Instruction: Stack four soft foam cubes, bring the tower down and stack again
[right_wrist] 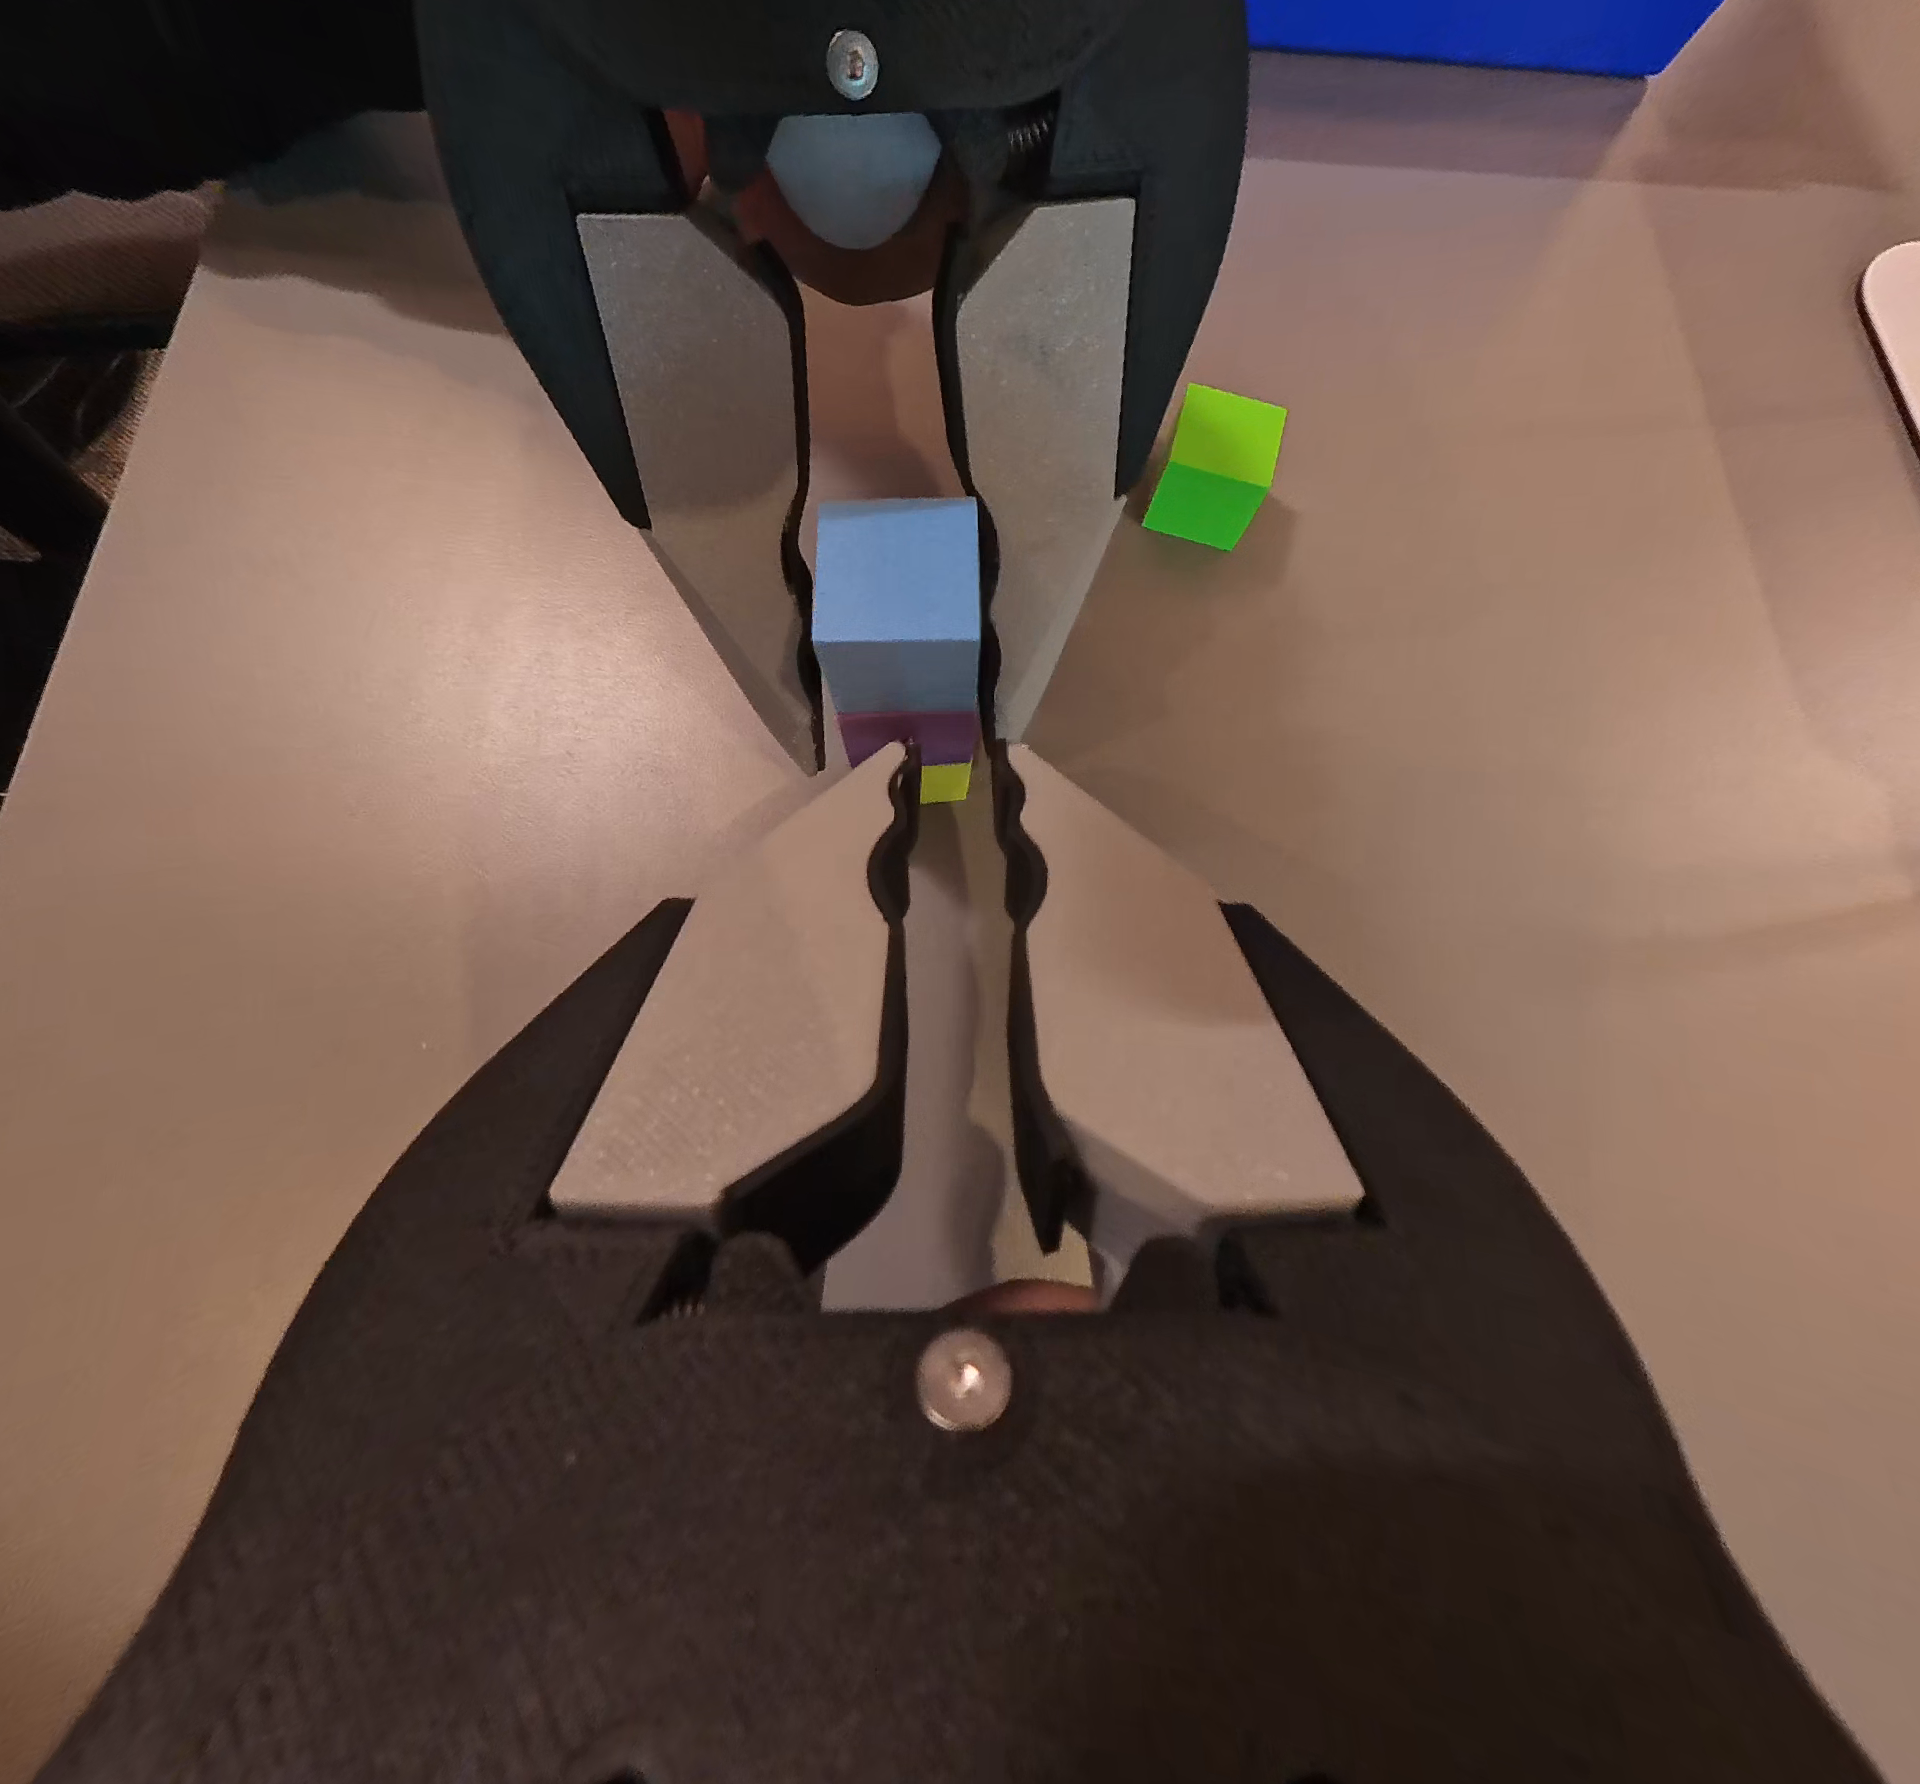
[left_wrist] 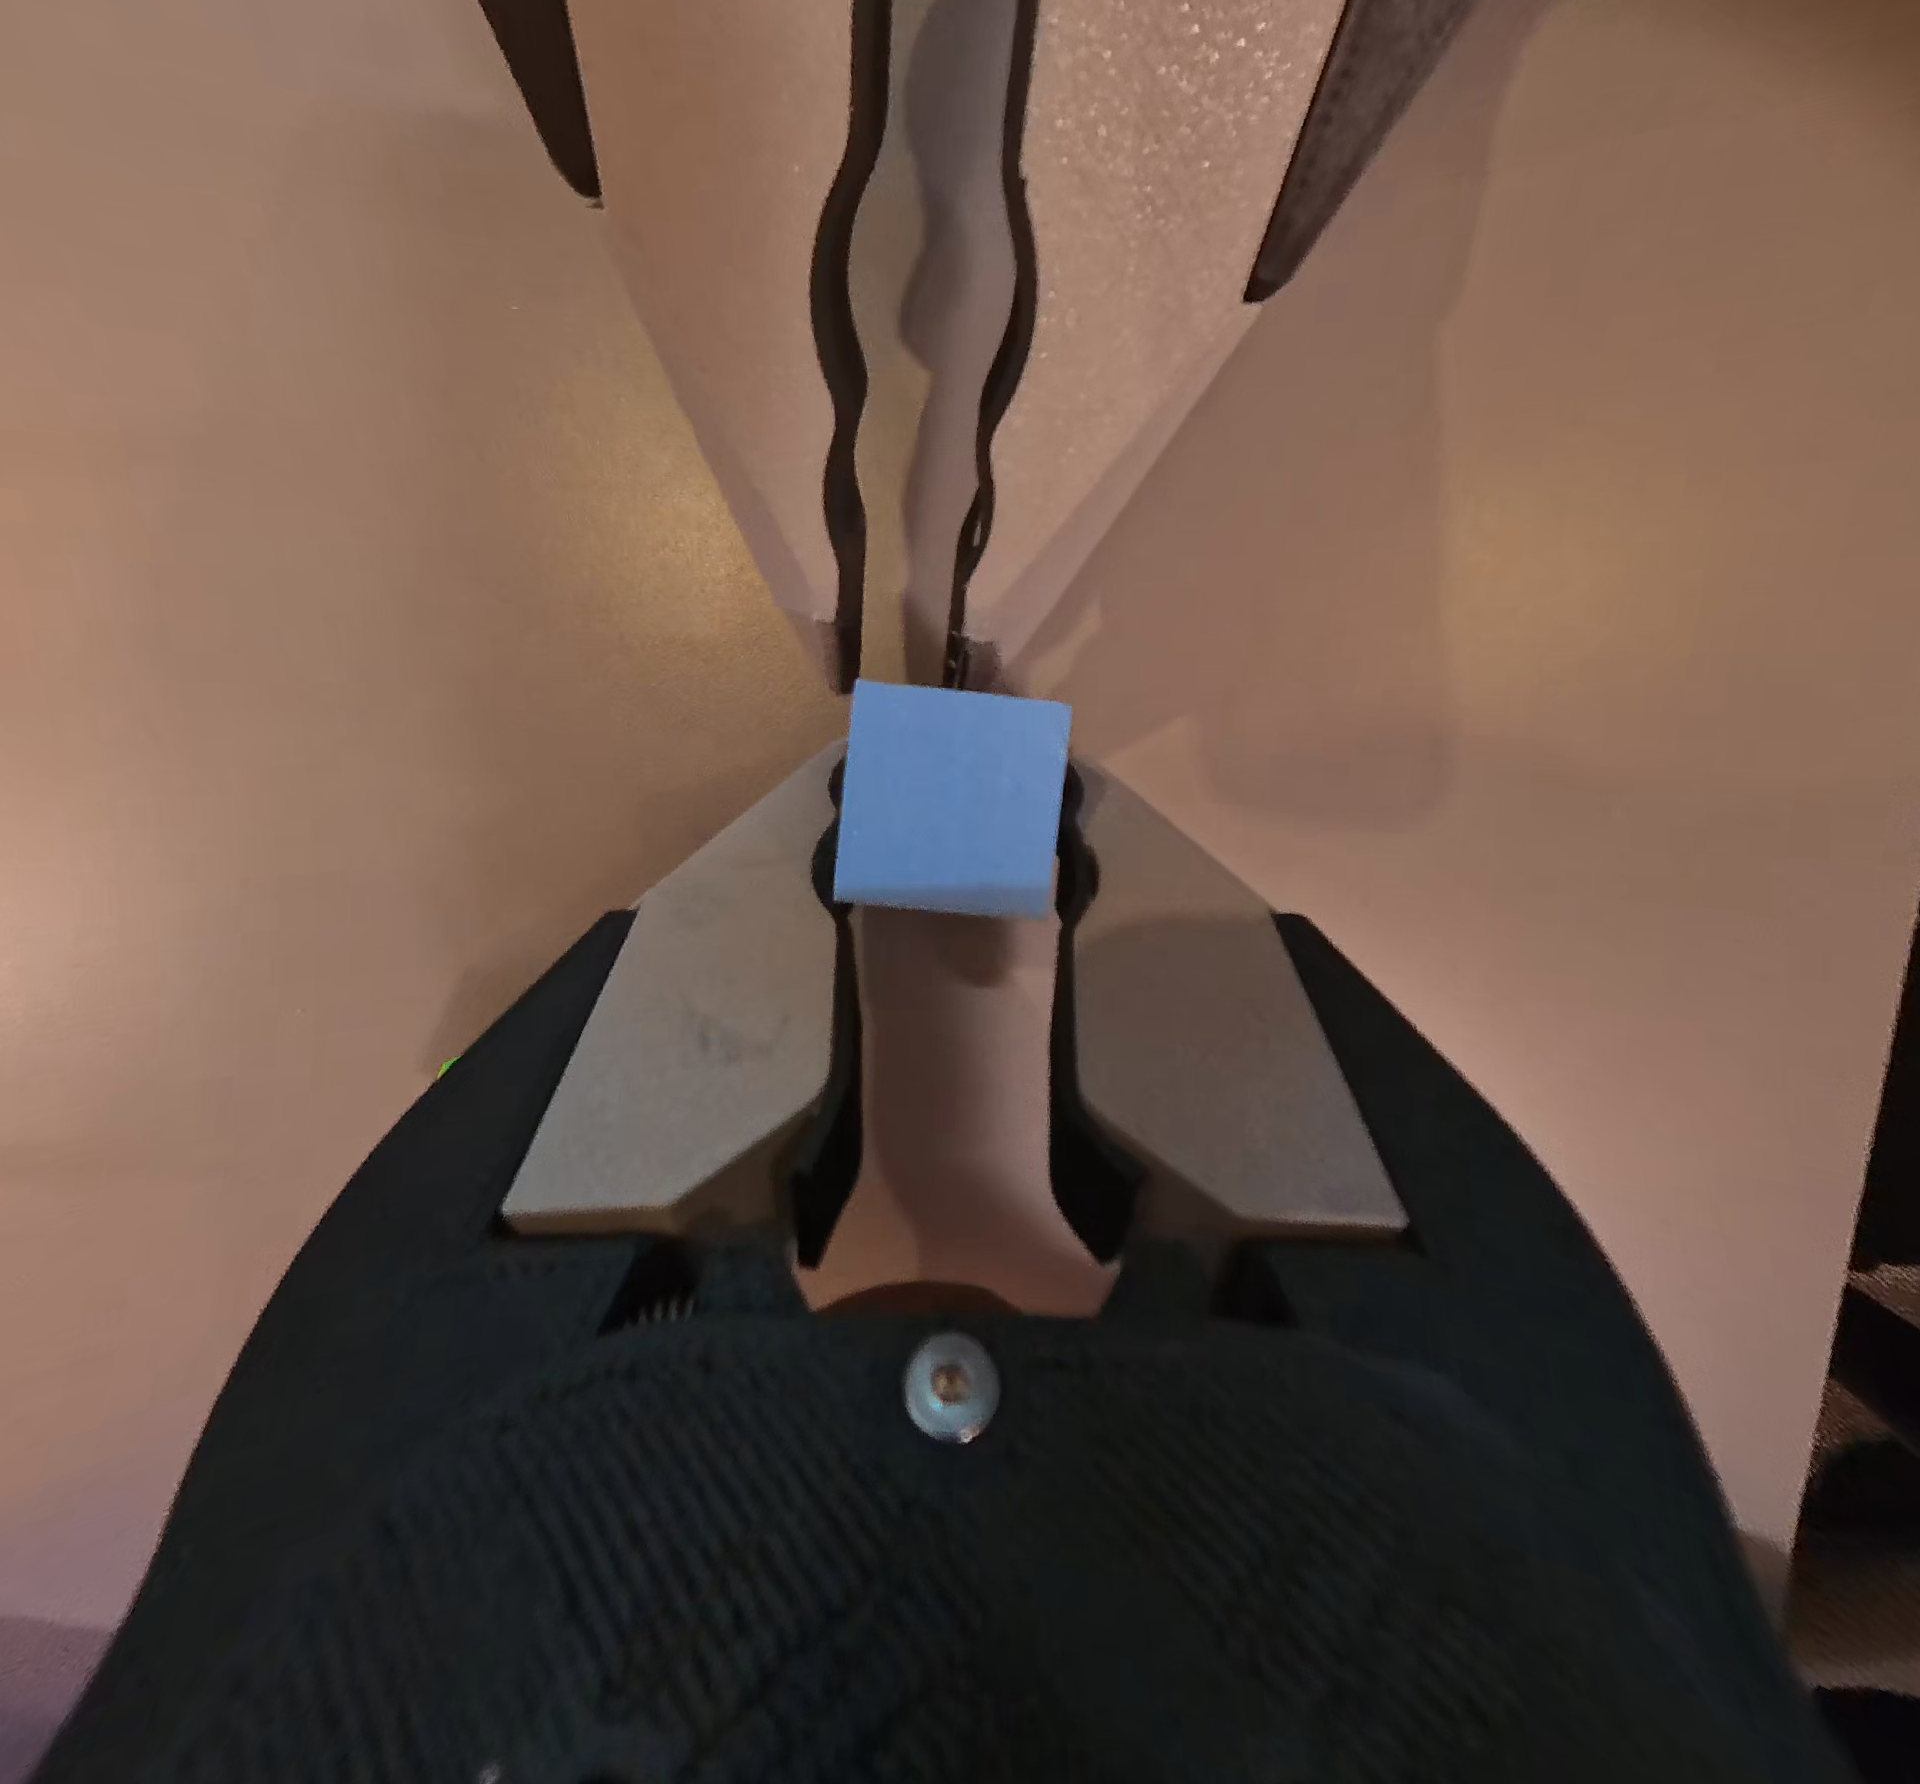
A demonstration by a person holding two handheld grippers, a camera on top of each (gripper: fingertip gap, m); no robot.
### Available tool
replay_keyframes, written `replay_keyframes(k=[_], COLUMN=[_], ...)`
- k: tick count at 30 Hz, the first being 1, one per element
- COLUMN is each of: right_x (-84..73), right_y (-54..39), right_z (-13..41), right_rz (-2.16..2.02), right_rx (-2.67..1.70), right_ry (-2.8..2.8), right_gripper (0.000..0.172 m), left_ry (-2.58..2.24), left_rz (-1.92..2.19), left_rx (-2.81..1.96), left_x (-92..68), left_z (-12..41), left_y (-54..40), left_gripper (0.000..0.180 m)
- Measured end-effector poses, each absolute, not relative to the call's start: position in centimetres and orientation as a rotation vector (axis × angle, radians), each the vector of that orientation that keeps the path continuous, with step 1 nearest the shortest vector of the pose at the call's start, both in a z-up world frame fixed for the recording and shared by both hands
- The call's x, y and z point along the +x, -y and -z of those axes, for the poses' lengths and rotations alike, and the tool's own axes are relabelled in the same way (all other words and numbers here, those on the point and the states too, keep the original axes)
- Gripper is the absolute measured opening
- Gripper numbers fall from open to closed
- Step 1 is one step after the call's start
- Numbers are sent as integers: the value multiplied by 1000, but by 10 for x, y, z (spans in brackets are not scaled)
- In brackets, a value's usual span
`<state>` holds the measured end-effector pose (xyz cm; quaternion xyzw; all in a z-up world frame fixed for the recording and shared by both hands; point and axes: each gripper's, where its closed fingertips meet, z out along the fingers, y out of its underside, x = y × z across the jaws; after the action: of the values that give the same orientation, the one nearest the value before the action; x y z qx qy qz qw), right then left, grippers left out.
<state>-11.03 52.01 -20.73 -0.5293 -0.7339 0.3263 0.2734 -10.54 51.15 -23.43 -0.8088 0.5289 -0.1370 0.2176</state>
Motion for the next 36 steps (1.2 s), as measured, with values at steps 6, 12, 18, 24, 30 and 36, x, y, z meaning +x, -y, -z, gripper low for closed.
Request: replay_keyframes(k=[6, 12, 18, 24, 30, 36], right_x=[-111, -111, -111, -116, -115, -118], right_y=[-521, -524, -526, -525, -531, -529], right_z=[209, 204, 192, 189, 183, 180], right_rz=[-857, -870, -876, -882, -890, -908], right_rx=[-1427, -1428, -1407, -1397, -1405, -1393], right_ry=[1980, 1949, 1909, 1892, 1847, 1837], right_gripper=[11, 11, 11, 10, 11, 12], left_ry=[-1462, -1439, -1444, -1444, -1437, -1422], left_rz=[367, 359, 353, 336, 334, 318], left_rx=[-2253, -2271, -2284, -2289, -2284, -2277], left_x=[-107, -111, -111, -110, -110, -113], left_z=[236, 236, 239, 240, 237, 233], left_y=[-510, -509, -508, -509, -508, -510], left_gripper=[37, 38, 39, 39, 39, 43])
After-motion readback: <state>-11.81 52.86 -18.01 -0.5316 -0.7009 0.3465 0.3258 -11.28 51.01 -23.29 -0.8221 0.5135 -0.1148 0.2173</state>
